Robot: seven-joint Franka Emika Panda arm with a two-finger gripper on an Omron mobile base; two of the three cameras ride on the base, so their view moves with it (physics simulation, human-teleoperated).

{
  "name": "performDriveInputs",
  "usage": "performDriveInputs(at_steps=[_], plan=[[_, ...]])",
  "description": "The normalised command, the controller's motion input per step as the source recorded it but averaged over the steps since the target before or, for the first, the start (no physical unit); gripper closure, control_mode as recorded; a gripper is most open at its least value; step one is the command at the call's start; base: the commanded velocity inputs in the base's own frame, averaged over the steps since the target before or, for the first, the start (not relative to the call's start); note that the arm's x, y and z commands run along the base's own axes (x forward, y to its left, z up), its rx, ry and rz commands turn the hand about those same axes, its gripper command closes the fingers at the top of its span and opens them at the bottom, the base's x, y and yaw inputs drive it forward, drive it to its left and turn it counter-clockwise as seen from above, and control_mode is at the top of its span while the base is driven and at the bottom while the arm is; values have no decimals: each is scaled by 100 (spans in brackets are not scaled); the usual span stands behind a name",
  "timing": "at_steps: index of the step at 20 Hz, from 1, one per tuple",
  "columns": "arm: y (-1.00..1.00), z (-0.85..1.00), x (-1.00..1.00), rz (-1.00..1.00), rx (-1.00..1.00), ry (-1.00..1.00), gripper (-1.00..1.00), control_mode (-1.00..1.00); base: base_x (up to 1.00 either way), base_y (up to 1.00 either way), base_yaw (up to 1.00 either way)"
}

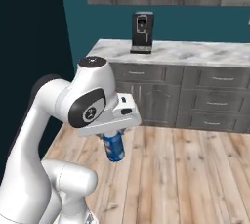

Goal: Four empty soda cans are scattered around the kitchen. Gather all the cans and cluster them next to the stove for recycling.

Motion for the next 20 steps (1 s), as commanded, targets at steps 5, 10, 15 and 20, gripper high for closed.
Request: performDriveInputs(at_steps=[5,10,15,20], plan=[[0,0,0,0,0,0,100,100,100,-61,0],[0,0,0,0,0,0,100,100,100,-66,0],[0,0,0,0,0,0,100,100,95,-70,-1],[0,0,0,0,0,0,100,100,82,-57,1]])
